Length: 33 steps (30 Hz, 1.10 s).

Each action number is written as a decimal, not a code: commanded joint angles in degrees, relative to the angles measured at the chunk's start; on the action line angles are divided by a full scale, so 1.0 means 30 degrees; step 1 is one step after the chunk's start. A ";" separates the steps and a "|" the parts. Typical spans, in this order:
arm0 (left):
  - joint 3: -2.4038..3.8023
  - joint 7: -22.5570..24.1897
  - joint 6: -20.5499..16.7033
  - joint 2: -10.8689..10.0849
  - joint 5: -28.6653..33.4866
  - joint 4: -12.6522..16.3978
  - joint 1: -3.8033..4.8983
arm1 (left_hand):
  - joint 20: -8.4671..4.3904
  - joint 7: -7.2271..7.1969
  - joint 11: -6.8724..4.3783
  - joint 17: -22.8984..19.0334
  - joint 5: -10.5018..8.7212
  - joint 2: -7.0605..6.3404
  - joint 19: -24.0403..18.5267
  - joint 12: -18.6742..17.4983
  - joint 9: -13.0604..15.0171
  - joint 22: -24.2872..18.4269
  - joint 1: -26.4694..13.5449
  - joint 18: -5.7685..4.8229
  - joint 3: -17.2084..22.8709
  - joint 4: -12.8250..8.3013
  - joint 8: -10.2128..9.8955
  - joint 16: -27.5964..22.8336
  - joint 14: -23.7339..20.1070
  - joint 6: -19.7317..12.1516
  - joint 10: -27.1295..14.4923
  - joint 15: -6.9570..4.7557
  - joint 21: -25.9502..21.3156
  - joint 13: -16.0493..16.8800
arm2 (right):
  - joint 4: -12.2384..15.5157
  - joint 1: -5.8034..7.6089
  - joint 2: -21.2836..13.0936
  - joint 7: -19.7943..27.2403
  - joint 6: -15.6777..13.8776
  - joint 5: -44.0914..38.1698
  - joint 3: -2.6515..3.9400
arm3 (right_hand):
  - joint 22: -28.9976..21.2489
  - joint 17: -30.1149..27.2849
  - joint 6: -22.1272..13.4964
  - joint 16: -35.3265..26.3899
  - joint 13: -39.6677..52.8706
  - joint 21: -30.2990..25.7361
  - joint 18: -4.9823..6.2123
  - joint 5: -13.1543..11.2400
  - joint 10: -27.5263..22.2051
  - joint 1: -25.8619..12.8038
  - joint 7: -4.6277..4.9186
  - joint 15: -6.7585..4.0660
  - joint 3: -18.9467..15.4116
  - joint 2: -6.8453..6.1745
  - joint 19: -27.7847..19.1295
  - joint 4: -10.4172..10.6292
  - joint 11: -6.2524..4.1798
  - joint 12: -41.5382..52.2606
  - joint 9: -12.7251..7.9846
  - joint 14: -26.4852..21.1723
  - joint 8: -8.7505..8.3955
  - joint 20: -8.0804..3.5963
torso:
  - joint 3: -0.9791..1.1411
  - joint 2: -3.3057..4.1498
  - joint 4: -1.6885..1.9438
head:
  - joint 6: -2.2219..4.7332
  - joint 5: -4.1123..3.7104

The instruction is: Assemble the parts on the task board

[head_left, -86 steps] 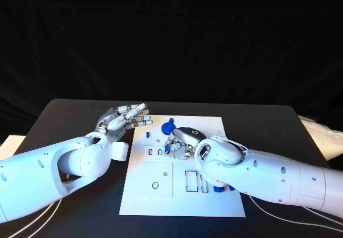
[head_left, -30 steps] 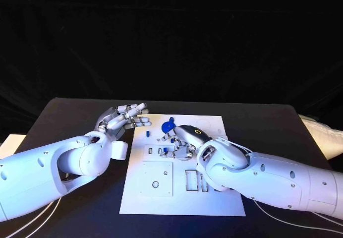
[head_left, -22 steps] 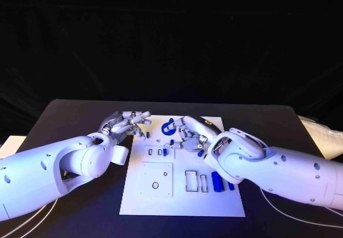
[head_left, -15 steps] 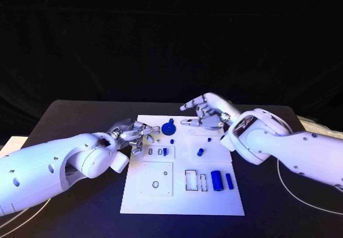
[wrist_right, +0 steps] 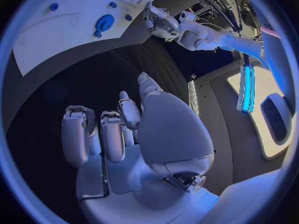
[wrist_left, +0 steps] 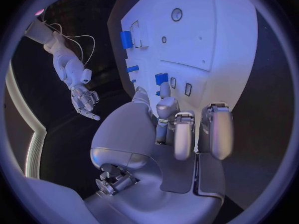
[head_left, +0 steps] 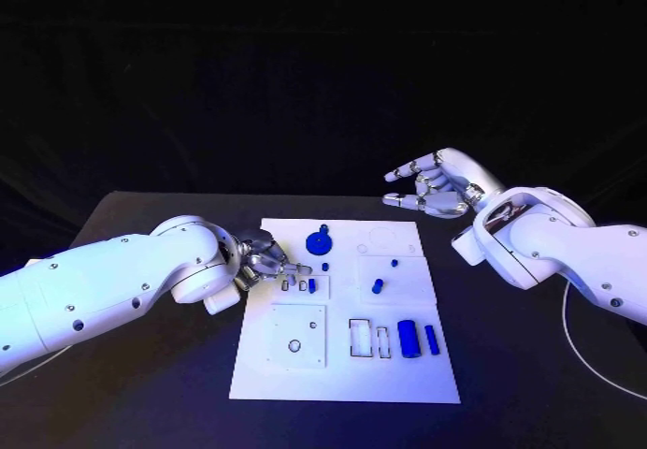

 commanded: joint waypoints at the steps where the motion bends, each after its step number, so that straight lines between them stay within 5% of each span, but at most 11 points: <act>1: 0.0014 -0.2456 0.1102 0.0430 -0.1987 -0.0260 0.0130 | -0.0123 -0.0093 -0.0045 0.5018 -0.0102 0.0072 0.0577 0.0483 0.0719 0.1356 -0.0227 -0.0418 -0.0436 -0.0005 0.0741 0.0057 0.2005 -0.0314 0.0299 -0.0151 0.0246 0.0551 | -0.0092 0.0032 0.0024 -0.0093 0.0221 0.0481 -0.0015 | 0.0005 0.3376 0.0121 -0.0102 0.0028 -0.0064 0.0054 0.0064 0.0099 0.0038 -0.0004 -0.0019 -0.0061 0.0068 -0.0043 -0.0088 -0.0015 0.0116 0.0029 0.1624 0.0130 -0.0089 | 0.0022 -0.0026 -0.0039 | -0.0063 0.0026; 16: 0.0014 -0.3762 0.2394 0.2531 -0.2501 -0.1836 0.0530 | -0.0297 -0.0291 -0.0235 0.5018 -0.0165 0.0245 0.0917 0.1303 0.2171 0.2358 -0.0752 -0.0612 -0.1589 0.0030 0.2049 0.0057 0.2005 -0.0922 0.0743 -0.0309 0.0807 0.1542 | -0.0543 0.0023 0.0310 -0.0841 0.0998 0.0343 -0.0129 | -0.0263 0.3135 0.0174 -0.0253 -0.0147 -0.0213 0.0108 -0.0036 0.0008 -0.0217 -0.0027 -0.0042 -0.0276 0.0068 -0.0167 0.0038 -0.0032 -0.0101 0.0023 0.1565 0.0109 -0.0115 | 0.0037 0.0034 -0.0061 | -0.0330 0.0221; 33: 0.0016 -0.4042 0.3645 0.3541 -0.3123 -0.2454 0.0858 | -0.0347 -0.0364 -0.0300 0.5018 -0.0162 0.0399 0.1037 0.1574 0.2636 0.2687 -0.0657 -0.0678 -0.1848 -0.0021 0.2430 0.0057 0.2005 -0.1055 0.0922 -0.0361 0.0985 0.1869 | -0.0727 -0.0020 0.0580 -0.1103 0.1533 0.0043 -0.0204 | -0.0353 0.3075 0.0175 -0.0290 -0.0209 -0.0262 0.0127 -0.0049 -0.0036 -0.0230 -0.0030 -0.0046 -0.0299 0.0079 -0.0210 0.0047 -0.0035 -0.0187 0.0021 0.1550 0.0102 -0.0118 | 0.0030 0.0004 -0.0016 | -0.0681 0.0198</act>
